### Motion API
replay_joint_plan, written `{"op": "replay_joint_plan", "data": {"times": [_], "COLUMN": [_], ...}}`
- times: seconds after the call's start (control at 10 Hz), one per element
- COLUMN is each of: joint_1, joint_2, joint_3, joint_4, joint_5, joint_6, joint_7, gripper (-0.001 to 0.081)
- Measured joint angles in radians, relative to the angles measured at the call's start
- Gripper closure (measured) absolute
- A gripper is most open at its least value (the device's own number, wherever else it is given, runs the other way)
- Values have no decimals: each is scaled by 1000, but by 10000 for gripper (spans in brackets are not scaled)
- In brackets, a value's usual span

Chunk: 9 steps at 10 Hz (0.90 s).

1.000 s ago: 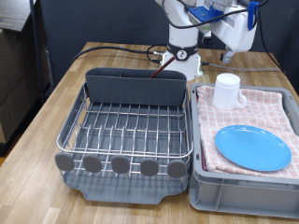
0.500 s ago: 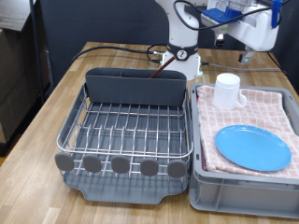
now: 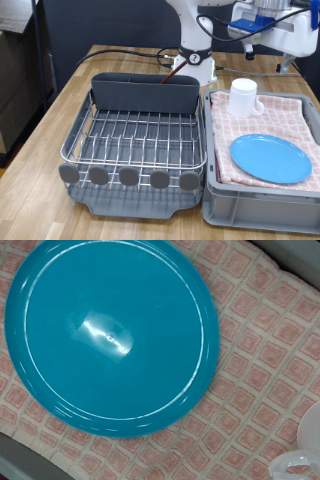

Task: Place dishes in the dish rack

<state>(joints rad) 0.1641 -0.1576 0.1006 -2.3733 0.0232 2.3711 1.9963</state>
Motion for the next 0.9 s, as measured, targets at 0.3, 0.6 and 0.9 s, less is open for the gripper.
{"op": "replay_joint_plan", "data": {"times": [0.3, 0.6, 0.9], "joint_1": [0, 0, -1], "joint_2": [52, 124, 159], "joint_3": [-16, -24, -26], "joint_4": [-68, -103, -106], "joint_5": [109, 182, 192], "joint_6": [171, 305, 338], "joint_7": [-173, -326, -349], "gripper": [3, 3, 3]}}
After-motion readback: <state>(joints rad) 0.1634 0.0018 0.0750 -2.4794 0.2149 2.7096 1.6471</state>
